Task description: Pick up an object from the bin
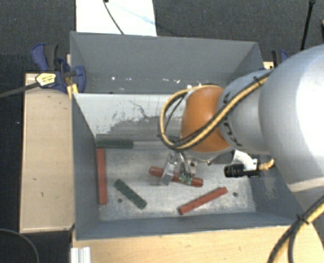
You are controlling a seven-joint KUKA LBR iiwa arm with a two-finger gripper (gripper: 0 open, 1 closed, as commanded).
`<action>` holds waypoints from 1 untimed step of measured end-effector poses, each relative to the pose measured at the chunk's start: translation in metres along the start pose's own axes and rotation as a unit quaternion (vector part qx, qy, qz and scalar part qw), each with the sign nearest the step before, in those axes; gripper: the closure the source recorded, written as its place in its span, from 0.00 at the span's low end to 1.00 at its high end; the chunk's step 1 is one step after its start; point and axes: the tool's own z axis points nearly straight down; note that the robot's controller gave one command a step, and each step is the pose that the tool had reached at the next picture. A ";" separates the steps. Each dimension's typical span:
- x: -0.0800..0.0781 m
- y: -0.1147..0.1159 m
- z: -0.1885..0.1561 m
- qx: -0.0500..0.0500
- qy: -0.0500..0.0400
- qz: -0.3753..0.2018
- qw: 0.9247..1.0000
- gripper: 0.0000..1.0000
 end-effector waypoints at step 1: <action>-0.001 0.000 -0.021 -0.001 -0.002 -0.001 1.000 1.00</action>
Offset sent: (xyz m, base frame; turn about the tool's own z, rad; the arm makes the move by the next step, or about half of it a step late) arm 0.0000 0.0000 0.0195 0.0000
